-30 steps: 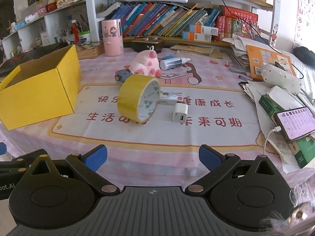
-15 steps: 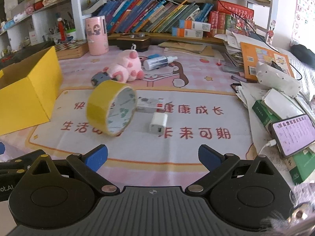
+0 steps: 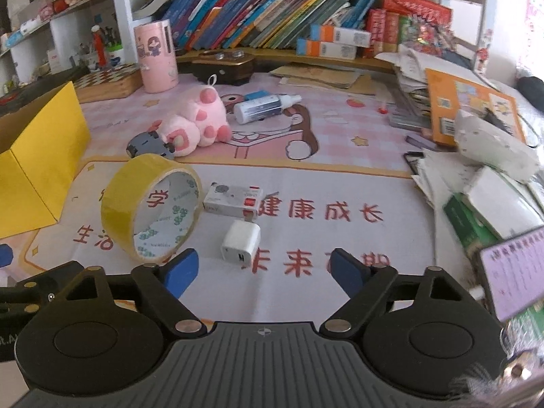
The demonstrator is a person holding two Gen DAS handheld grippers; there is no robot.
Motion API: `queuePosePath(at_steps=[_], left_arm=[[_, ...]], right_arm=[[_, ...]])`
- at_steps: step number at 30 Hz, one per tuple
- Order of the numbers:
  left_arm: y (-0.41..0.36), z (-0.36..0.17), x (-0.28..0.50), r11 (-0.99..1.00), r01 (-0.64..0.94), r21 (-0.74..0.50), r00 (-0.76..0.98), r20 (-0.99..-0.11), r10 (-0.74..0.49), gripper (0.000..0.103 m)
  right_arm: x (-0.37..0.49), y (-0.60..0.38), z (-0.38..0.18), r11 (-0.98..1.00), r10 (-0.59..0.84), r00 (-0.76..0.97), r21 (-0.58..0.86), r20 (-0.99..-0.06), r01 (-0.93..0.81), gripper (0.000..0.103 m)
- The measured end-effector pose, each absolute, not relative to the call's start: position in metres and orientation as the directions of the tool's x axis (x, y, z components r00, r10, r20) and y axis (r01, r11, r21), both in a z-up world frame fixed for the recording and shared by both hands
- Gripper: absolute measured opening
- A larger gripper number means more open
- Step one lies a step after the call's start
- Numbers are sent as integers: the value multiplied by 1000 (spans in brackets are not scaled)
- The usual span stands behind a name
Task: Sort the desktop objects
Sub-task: 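Close the left tool on the yellow tape roll while the right tool grasps the white charger plug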
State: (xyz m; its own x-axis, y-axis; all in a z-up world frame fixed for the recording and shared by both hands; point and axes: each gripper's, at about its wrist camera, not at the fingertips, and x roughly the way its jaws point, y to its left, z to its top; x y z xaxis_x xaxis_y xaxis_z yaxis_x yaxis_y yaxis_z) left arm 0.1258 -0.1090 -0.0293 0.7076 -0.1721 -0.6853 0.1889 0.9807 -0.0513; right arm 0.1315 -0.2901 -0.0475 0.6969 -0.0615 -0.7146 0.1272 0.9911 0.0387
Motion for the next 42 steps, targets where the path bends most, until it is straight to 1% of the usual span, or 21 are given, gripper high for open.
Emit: queuePosePath(at_steps=[1,3,10,11,12,14,19,25,29,32,33,34,35,36,37,38,39,42], left_arm=[[-111,-29,127,982,184,-47,710,-685,-166,103],[-114,-28,130,984,173,-37,712,-686,-151,103],[-121,-27,138,990,141,-12,714,-691,-110,103],[-123,-27,140,990,141,-9,714,-692,-108,103],[-125,-27,142,990,143,-7,713,-693,-108,103],[-130,-28,145,989,150,-6,710,-696,-111,103],[-145,-30,156,982,186,-13,699,-701,-141,103],[-164,-34,175,959,282,-22,685,-695,-218,103],[-174,-42,188,943,334,0,667,-707,-236,100],[-180,-47,193,934,358,7,652,-718,-244,96],[-182,-49,195,931,364,4,645,-722,-249,91],[-182,-51,196,930,369,0,638,-727,-253,85],[-182,-53,197,928,372,-5,629,-734,-257,81],[-182,-55,198,928,372,-11,621,-740,-258,73],[-181,-57,199,930,368,-21,613,-746,-260,61],[-180,-58,200,932,361,-30,606,-752,-259,55],[-179,-58,200,936,351,-40,603,-755,-258,41],[-174,-57,198,938,338,-83,594,-754,-281,41]], right_arm=[[136,-292,-50,992,-49,694,43,-718,116,77],[146,-293,-54,994,-35,688,48,-725,101,69],[176,-292,-70,998,48,649,67,-759,5,55],[180,-291,-73,998,56,640,62,-766,-12,52],[182,-290,-75,998,61,632,57,-773,-27,43],[187,-292,-79,998,69,618,48,-783,-51,31],[188,-306,-73,993,113,631,79,-768,-82,31],[185,-329,-57,993,117,660,92,-742,-72,31],[183,-341,-47,995,101,682,91,-724,-50,31],[182,-349,-44,995,94,692,96,-716,-35,31],[182,-350,-44,995,94,690,99,-717,-34,31],[182,-351,-44,994,95,688,100,-720,-32,31],[182,-352,-45,994,95,684,101,-724,-32,31],[182,-352,-45,994,97,680,101,-727,-33,31],[181,-353,-45,994,98,678,101,-729,-35,31],[181,-352,-45,994,100,676,101,-730,-38,31],[180,-352,-45,994,102,675,100,-730,-42,31],[178,-350,-44,993,112,670,101,-734,-55,31]])
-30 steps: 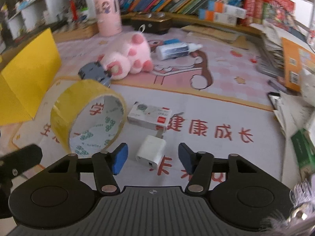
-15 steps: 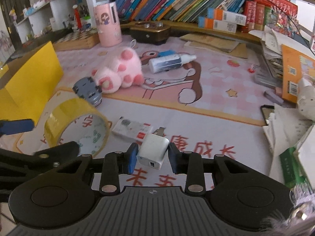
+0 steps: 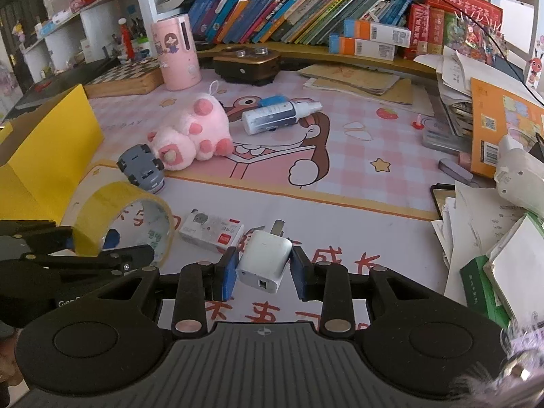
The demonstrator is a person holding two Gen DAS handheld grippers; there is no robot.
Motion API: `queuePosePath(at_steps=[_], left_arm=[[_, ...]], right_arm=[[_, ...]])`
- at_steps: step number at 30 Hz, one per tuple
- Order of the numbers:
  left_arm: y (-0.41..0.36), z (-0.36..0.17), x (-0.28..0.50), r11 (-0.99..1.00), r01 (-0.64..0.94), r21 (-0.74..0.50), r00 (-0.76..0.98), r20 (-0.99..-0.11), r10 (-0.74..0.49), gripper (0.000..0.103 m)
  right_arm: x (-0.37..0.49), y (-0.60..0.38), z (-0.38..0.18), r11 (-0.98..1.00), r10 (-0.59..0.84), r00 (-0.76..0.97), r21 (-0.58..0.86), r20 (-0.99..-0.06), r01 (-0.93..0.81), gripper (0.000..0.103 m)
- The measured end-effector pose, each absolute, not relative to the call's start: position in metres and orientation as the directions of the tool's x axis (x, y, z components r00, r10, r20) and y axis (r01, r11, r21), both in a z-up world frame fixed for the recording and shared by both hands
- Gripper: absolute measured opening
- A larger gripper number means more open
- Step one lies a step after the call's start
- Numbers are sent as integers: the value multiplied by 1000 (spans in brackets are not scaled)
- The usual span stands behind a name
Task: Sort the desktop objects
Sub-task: 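Lift the tape roll with the left tool while the right tool carries the plug toward the yellow box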
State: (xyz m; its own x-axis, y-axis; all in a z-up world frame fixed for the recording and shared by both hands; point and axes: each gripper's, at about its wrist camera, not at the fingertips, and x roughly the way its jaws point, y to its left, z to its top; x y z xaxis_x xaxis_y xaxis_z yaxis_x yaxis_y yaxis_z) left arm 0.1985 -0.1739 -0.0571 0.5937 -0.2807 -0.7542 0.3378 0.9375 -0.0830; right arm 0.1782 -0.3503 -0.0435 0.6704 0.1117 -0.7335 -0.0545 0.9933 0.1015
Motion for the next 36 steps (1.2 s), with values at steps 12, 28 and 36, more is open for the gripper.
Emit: queuePosePath(at_steps=[12,28,36], left_arm=[[-143,-25,177,955,212,-209,655,-695,-297,40],[-79,-15,120,960,97,-262,711,-657,-251,40],[-49,-12,89,960,90,-265,719,-649,-247,40]], right_arm=[[170,-331,-34,987,160,675,108,-721,-118,31],[143,-269,-23,965,237,669,90,-705,-247,31],[114,-237,-19,960,250,670,90,-699,-265,31]])
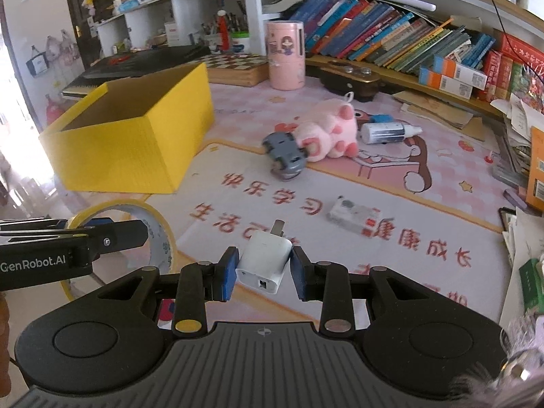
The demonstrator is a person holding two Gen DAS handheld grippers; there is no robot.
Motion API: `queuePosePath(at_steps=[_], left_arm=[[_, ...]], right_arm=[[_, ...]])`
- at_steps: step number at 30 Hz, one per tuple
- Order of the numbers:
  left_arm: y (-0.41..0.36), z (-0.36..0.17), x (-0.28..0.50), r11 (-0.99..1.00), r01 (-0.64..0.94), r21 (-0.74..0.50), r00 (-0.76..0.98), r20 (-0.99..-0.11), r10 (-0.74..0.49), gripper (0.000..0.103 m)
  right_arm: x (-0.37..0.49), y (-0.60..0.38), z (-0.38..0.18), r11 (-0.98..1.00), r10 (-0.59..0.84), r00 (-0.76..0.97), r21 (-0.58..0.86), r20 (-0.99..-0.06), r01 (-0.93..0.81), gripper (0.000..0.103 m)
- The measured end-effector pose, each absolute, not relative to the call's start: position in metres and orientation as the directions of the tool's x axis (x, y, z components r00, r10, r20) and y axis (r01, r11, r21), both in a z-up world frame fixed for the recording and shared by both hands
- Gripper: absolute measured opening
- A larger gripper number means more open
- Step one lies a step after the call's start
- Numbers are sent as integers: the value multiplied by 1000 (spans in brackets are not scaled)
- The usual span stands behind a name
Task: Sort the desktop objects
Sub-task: 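Lift the tape roll with the left tool while the right tool carries the plug toward the yellow box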
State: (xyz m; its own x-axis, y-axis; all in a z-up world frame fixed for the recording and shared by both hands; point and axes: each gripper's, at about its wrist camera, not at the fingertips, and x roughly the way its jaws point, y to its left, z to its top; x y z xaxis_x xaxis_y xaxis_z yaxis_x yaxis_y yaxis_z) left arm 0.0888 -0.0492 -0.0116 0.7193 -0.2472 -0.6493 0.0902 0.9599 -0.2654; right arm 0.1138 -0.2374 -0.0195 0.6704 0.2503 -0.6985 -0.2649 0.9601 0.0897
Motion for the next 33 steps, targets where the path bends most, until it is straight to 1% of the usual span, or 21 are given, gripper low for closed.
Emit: queuePosePath(at_steps=[17,25,33], left_arm=[[9,-14,16,963,95,-252,701,-670,-245,40],[36,-15,-7,963,56,-264,719,-658,-223,40],[60,-16,-19,960,-3,-280,738,-648,-187,40]], right_arm=[[36,-176,-27,962,256,661,121,-705,-243,31],[19,-148,-27,952,280,654,116,-702,-284,31],[14,-118,-27,927,323,630,102,-707,-361,31]])
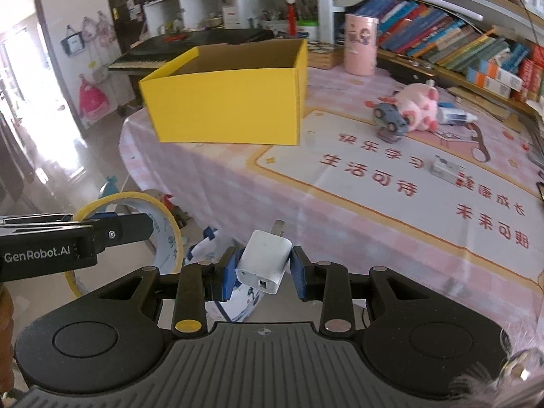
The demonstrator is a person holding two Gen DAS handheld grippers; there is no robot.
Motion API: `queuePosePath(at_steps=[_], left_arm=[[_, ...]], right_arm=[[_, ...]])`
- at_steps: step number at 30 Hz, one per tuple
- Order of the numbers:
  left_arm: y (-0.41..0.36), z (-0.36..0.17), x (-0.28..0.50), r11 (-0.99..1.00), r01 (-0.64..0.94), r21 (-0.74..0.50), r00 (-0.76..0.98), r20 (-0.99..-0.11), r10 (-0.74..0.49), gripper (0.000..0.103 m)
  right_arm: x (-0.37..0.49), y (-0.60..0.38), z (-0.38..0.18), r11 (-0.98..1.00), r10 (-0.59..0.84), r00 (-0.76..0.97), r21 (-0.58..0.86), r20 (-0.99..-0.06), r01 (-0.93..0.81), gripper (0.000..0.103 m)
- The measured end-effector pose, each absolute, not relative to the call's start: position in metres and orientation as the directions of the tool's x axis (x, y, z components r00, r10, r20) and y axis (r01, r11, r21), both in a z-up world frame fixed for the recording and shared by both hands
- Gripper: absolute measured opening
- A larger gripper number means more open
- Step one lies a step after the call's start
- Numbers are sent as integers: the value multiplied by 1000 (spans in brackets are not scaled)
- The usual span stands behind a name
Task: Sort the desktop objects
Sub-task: 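Lift the tape roll with the left tool while the right tool carries the plug toward the yellow box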
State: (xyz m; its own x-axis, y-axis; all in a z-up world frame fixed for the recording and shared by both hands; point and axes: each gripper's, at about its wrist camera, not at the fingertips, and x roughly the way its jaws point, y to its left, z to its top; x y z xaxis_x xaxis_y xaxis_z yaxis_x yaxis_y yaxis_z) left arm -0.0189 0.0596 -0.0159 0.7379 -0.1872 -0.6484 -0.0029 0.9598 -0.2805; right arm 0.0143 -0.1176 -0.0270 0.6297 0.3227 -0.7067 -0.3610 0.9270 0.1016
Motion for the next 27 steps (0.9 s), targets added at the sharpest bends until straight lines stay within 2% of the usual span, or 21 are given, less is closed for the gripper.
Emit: queuePosePath(at_steps=[27], left_arm=[[85,-12,-14,958,5,-286,759,-622,-190,40]], right_arm=[[22,-91,-25,920,329,628,89,-705,-381,31]])
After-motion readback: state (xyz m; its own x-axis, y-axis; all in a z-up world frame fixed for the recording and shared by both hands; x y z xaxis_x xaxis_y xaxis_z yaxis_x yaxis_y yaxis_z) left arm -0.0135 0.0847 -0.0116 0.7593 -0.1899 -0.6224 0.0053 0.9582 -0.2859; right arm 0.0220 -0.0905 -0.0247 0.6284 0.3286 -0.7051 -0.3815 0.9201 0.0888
